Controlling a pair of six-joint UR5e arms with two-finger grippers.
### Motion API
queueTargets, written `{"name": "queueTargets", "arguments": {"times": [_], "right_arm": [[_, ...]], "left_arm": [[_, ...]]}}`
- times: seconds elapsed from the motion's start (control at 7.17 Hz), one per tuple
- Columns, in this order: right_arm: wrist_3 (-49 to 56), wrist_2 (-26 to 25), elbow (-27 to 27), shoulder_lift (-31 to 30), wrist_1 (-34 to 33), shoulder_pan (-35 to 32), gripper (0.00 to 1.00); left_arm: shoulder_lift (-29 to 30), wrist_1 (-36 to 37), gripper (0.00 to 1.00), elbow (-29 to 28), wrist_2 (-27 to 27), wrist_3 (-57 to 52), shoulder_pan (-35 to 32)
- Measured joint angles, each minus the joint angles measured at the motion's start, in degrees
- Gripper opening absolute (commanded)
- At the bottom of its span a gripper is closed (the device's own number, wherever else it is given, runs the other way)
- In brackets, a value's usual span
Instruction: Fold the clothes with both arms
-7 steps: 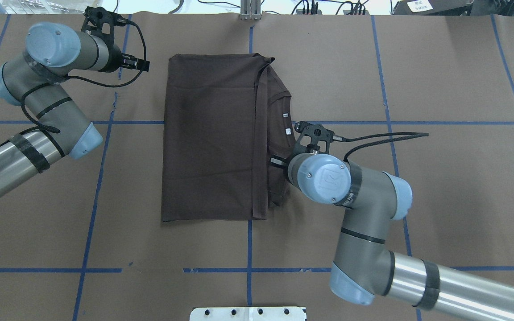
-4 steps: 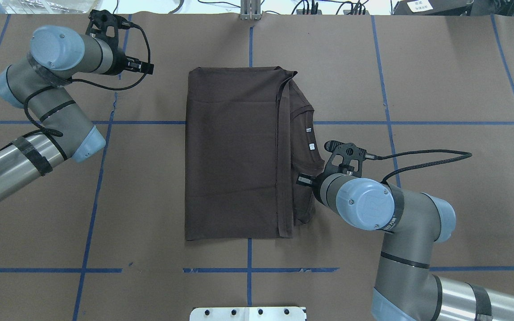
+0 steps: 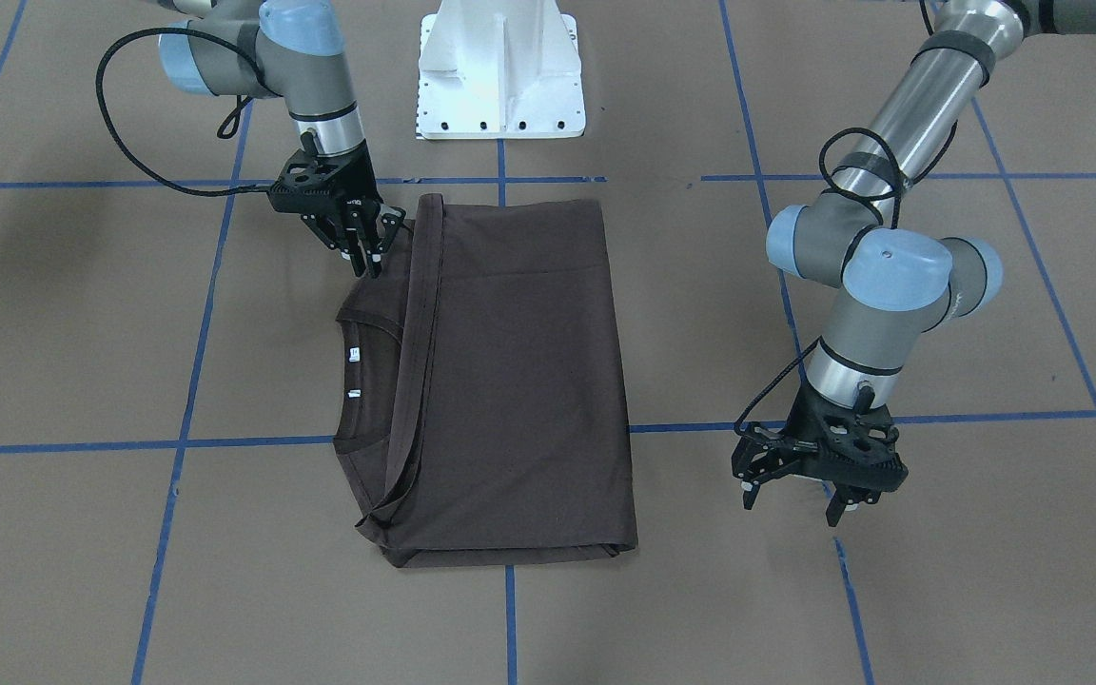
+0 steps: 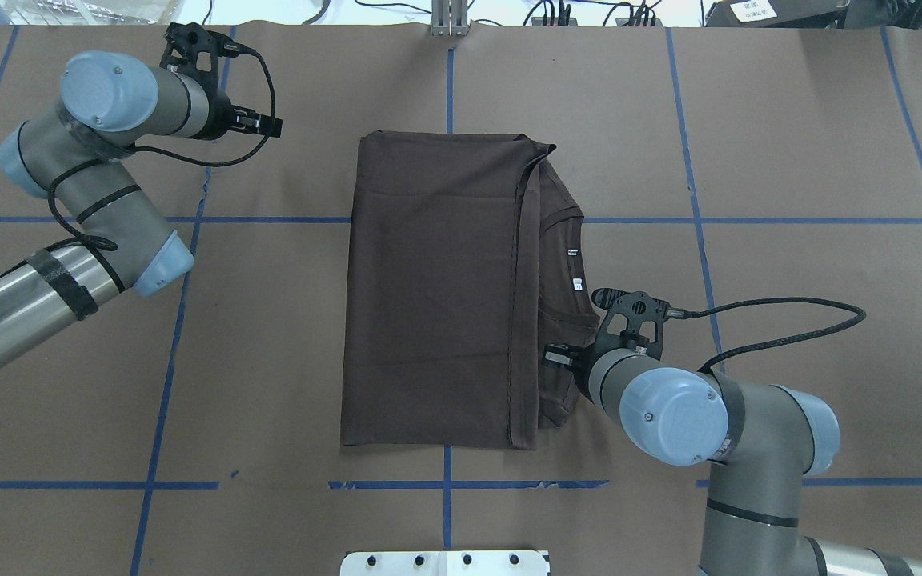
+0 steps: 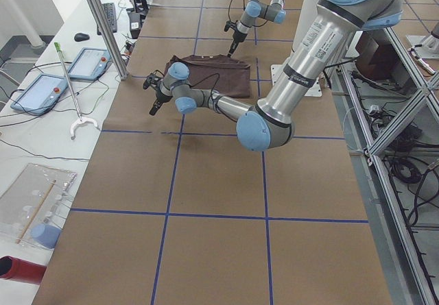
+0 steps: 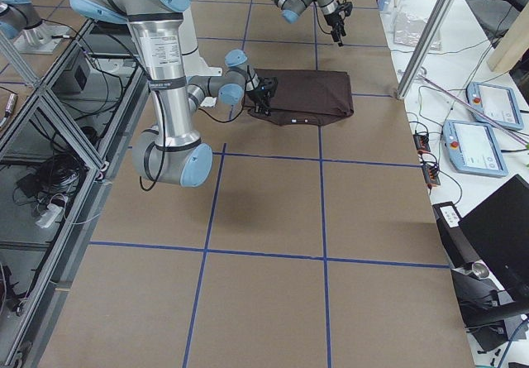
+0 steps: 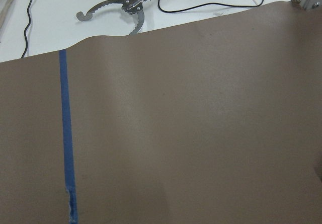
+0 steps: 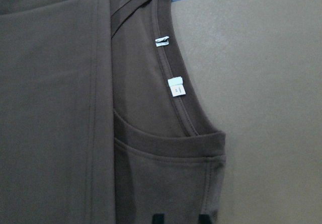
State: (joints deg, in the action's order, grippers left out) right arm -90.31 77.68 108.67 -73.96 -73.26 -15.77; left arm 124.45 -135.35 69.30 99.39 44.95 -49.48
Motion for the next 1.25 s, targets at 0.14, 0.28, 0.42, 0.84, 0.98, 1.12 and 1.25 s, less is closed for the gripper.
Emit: {"name": "queueTargets", "arguments": {"times": [0.14, 0.28, 0.42, 0.84, 0.98, 1.12, 1.25], "right_arm": [[2.39, -0.78, 0.16, 0.54, -0.11, 1.46, 1.0], [5.54, -1.7, 0.25, 1.74, -0.73, 3.18, 0.98], [8.32, -3.56, 0.28, 3.4, -2.71, 5.53, 0.82], [18.95, -10.42, 0.44, 6.85, -9.92, 11.34, 0.44], [22.25, -12.13, 0.43, 6.8, -10.5, 12.27, 0.39], [24.41, -13.44, 0.42, 6.65, -10.75, 12.76, 0.39], [25.69, -14.46, 0.44, 6.51, -10.87, 13.17, 0.39]], "left_arm": [[-0.01, 0.0, 1.0, -0.01, 0.01, 0.03, 0.04], [-0.05, 0.0, 1.0, -0.03, 0.01, 0.05, 0.12], [-0.08, 0.0, 1.0, -0.04, 0.01, 0.07, 0.22], [-0.7, -0.06, 1.0, -0.07, -0.07, 0.2, 0.41], [-0.82, -0.08, 1.0, -0.05, -0.07, 0.21, 0.43], [-0.85, -0.08, 1.0, -0.05, -0.08, 0.22, 0.43], [-0.87, -0.08, 1.0, -0.06, -0.06, 0.29, 0.43]]}}
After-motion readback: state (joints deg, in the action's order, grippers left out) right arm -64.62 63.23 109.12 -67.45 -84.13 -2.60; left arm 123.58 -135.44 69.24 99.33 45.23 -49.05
